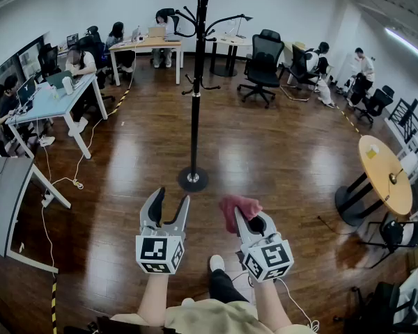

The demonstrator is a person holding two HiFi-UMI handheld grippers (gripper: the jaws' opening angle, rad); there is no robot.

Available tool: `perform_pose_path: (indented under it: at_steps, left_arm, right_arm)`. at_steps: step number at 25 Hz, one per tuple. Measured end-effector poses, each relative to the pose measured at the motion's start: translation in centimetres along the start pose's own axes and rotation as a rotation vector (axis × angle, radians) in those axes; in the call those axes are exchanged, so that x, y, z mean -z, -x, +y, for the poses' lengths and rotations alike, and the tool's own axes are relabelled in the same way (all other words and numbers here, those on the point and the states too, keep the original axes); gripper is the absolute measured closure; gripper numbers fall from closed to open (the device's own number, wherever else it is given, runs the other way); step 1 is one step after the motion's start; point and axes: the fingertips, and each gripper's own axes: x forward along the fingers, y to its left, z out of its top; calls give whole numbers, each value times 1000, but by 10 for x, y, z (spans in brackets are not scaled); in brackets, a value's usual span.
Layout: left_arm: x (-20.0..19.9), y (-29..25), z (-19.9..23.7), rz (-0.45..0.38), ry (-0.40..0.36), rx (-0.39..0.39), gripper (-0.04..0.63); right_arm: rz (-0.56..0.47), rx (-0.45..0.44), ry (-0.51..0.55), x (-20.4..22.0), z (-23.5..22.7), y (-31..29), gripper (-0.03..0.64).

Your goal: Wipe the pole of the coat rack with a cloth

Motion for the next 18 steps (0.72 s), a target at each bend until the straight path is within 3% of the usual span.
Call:
perform_pose_path:
  at_steps: [11,18]
  left_arm:
    - [-20,-199,-33,-43,-44,-2,364]
    - [-6,-247,0,13,-54,-87,364]
  right_arm:
    - [-46,-31,-13,-32,-175,-115,565]
    - [11,-93,-46,-11,-211,-189,566]
